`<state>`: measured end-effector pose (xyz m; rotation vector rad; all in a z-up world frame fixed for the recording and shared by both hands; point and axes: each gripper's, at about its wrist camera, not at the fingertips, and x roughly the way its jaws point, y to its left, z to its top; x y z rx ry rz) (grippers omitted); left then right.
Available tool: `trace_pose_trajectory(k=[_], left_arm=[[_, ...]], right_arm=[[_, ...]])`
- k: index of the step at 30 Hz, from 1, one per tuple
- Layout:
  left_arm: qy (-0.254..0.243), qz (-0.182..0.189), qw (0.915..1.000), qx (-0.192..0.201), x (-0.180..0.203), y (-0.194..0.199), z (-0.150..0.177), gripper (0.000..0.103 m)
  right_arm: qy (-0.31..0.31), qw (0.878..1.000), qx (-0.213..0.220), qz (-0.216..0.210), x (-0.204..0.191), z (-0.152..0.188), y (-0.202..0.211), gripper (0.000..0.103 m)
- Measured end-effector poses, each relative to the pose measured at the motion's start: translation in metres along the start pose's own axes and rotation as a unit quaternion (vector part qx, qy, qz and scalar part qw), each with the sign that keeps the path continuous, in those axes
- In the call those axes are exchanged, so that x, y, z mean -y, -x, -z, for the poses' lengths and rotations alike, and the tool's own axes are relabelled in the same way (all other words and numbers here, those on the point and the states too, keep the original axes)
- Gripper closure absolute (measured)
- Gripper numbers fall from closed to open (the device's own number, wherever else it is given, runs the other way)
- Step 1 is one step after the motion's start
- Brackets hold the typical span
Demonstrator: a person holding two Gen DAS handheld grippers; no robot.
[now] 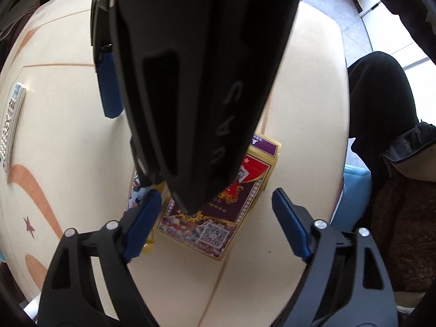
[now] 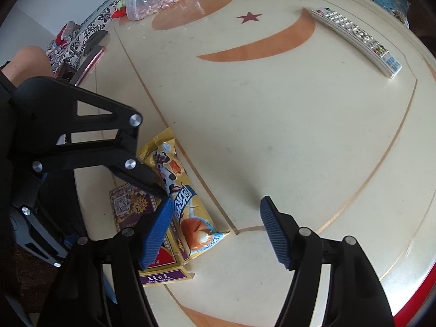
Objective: Collect trash
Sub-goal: 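Close right tool on snack bar while left tool grasps playing-card box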
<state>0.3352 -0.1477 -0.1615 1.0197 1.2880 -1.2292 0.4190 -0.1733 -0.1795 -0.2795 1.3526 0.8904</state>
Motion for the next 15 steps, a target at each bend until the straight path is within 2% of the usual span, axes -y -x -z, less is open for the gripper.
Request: trace_pose_trajectory(k=[5,8,15], left_arm=[[-0.005,0.007,1.0000,-0.003,0.006,-0.006,0.002,0.015],[-0.007,0.014,0.9998,-0.009,0.012,-0.015,0.006,0.014],[0.006,0.003,0.9999,0.015,0.018,-0.018,0.012,0.014]], right_arm=[[0.012,1.000,0.014,0.000,-0.003,0.006,0.001,0.031],[0.042,0.999,0.020,0.022,-0.012,0.009,-0.001,0.031],[0.041,0.997,0.044,0.042,-0.016,0.014,-0.002,0.031]])
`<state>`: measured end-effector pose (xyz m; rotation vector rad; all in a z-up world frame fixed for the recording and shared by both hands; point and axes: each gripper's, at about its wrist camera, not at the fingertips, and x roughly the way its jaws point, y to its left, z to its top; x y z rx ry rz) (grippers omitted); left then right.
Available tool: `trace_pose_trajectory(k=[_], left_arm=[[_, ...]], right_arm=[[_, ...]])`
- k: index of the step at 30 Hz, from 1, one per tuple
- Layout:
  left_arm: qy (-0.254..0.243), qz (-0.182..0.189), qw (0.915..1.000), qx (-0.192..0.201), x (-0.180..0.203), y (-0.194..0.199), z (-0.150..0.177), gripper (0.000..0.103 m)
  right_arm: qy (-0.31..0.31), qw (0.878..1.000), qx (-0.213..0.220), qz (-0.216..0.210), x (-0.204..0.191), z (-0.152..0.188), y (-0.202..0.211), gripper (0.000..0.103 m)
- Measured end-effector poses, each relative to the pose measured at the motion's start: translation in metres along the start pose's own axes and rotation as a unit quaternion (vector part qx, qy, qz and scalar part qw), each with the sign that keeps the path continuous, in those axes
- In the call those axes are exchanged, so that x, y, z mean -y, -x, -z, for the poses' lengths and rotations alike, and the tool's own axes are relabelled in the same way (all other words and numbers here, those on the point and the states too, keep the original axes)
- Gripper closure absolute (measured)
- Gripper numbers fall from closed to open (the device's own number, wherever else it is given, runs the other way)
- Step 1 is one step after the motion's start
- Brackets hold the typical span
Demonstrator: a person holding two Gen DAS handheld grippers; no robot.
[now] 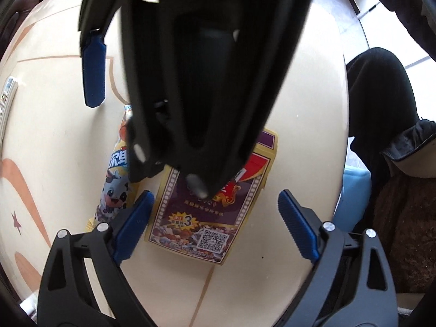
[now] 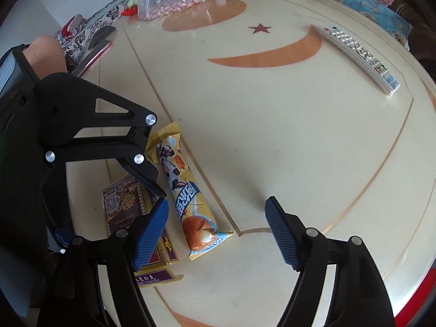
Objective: Collect trash
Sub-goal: 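Close right tool on snack bar while left tool grasps playing-card box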
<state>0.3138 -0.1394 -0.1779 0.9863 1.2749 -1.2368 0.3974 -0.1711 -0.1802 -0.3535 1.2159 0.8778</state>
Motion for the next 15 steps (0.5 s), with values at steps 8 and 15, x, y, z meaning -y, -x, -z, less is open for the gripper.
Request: trace_pose_trajectory(k=[8,15], left_arm=[[0.031,-0.011,0.9987,0.038,0.003,0.003,0.019,0.014],[0.041,-0.045,0.9967,0.054,0.018,-0.002,0.029,0.015]], right_arm=[[-0.008,0.998,0.044,0.053,-0.007,0.014,0.004,0.040],[-0.012,0.996,0.062,0.062,-0.018,0.023,0.005,0.062]])
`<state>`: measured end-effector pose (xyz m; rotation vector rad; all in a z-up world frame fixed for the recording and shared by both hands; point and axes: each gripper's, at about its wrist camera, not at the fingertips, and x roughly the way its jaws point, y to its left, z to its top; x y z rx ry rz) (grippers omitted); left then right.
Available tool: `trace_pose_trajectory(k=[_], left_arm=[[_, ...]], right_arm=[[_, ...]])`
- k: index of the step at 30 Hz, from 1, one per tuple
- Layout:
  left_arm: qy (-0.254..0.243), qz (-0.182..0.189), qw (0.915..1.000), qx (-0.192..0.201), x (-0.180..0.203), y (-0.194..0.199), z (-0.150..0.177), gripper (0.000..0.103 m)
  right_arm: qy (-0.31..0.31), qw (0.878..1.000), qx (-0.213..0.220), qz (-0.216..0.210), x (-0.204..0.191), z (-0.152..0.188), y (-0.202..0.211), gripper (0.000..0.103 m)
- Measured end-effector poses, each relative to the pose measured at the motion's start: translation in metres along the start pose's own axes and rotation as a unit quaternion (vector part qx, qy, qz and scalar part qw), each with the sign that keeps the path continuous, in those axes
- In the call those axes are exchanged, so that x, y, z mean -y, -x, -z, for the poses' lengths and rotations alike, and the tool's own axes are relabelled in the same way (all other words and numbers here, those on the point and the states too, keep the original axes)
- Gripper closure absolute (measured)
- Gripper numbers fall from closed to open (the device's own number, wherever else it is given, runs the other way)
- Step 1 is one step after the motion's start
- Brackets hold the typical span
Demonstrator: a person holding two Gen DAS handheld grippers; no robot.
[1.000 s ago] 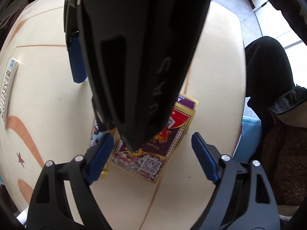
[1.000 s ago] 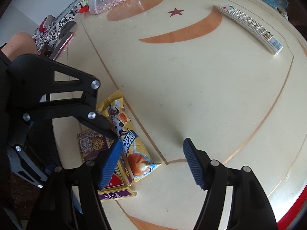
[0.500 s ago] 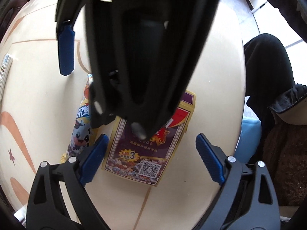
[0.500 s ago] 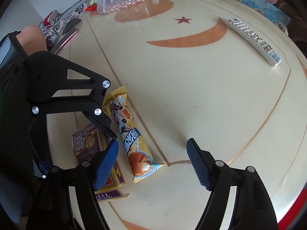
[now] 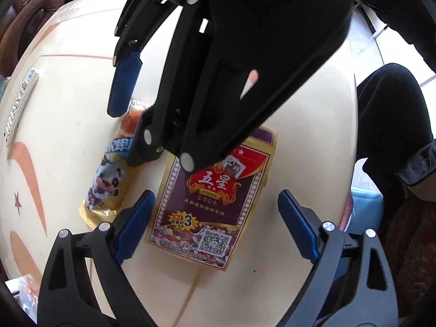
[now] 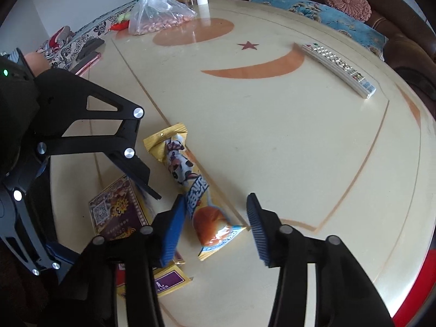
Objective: Collect trash
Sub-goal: 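Close right tool on snack bar while left tool grasps playing-card box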
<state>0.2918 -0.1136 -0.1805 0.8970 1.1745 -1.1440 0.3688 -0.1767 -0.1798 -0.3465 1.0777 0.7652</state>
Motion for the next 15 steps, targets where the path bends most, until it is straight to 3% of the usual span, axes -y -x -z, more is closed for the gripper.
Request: trace_pose_trajectory(k=[4,6,11,15], left_arm=[[0.041,0.001,0.9991,0.005,-0.007,0.004,0.009,0.030],[0.064,0.014,0.9979,0.004,-0.014,0.007,0.011,0.031],[0.061,-0.029,0.9977,-0.004,-0.005,0.007,0.013,0.034],[0.091,-0.035,0.9952,0.009,-0.007,0.010,0.021,0.034]], right_arm=[[-0.015,1.000,-0.005,0.014,0.003,0.001,0.002,0.078],[-0.026,0.999,-0.004,0.024,0.001,0.002,0.003,0.078],[-0.080,0.996,0.005,0.046,0.003,0.009,0.007,0.079],[-0.133,0.988,0.026,0.068,0.011,0.020,0.021,0.079]])
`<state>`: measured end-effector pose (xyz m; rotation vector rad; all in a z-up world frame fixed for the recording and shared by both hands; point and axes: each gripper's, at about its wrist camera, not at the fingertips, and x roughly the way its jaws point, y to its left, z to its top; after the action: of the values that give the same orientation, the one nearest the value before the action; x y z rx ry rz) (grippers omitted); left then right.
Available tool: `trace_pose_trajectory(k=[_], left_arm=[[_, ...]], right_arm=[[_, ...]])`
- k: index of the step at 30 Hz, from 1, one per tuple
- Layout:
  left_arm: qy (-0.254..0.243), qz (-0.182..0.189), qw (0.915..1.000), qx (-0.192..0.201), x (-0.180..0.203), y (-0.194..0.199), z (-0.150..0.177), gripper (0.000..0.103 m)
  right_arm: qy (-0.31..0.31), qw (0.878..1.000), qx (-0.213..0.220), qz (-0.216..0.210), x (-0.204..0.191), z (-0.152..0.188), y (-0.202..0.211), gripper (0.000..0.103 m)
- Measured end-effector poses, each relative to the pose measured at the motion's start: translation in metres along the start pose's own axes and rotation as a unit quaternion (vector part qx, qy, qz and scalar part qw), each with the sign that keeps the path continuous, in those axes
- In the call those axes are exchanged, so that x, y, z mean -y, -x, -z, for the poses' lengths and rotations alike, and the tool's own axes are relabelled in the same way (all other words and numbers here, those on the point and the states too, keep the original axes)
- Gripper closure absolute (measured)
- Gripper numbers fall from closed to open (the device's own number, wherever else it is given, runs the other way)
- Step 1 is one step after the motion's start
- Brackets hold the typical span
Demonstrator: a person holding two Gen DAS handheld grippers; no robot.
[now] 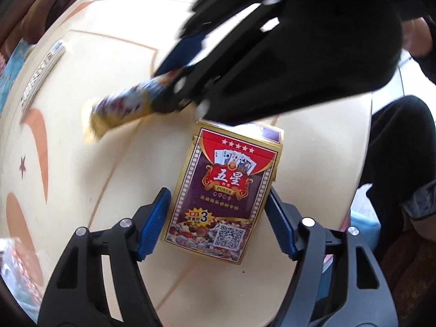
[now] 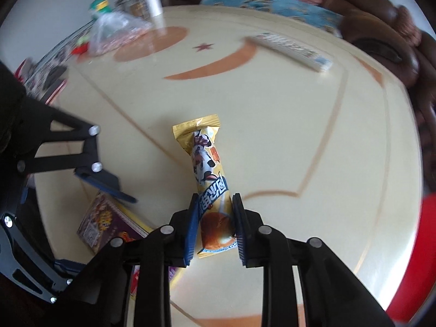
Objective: Collect trash
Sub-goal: 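Close right tool on snack bar while left tool grasps playing-card box, then lift snack bar with right tool while left tool carries card box over bin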
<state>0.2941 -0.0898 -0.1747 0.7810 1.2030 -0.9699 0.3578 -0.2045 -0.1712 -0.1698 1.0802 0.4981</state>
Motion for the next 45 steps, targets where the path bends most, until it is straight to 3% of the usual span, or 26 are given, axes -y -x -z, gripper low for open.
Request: trace_pose_trajectory(k=[5,9,14,17,18,23,35,45], left_arm=[[0.036,-0.035,0.9982,0.033,0.004,0.016,0.013,0.035],[0.085,-0.057,0.9917,0.078,0.007,0.036,0.027,0.035],[0.150,-0.076,0.9749,0.146,0.025,0.070,0.049,0.035],[0.194,-0.065,0.9613,0.184,0.036,0.089,0.073,0.035],[0.201,-0.064,0.9590,0.189,0.036,0.099,0.064,0.035],[0.221,-0.071,0.9485,0.216,0.063,0.121,0.091,0.035],[0.237,-0.078,0.9371,0.244,0.126,0.145,0.156,0.035],[0.232,-0.069,0.9412,0.236,0.168,0.130,0.175,0.035]], right_arm=[[-0.031,0.998,0.036,0.037,0.003,0.011,0.032,0.079],[-0.064,0.994,0.071,0.059,-0.002,0.022,0.065,0.079],[-0.066,0.988,0.107,0.088,-0.028,0.041,0.106,0.079],[-0.068,0.986,0.125,0.087,-0.049,0.055,0.131,0.079],[-0.072,0.986,0.129,0.082,-0.056,0.061,0.139,0.079],[-0.078,0.984,0.145,0.071,-0.091,0.088,0.168,0.079],[-0.087,0.983,0.152,0.062,-0.164,0.155,0.213,0.079],[-0.086,0.986,0.130,0.060,-0.197,0.203,0.216,0.079]])
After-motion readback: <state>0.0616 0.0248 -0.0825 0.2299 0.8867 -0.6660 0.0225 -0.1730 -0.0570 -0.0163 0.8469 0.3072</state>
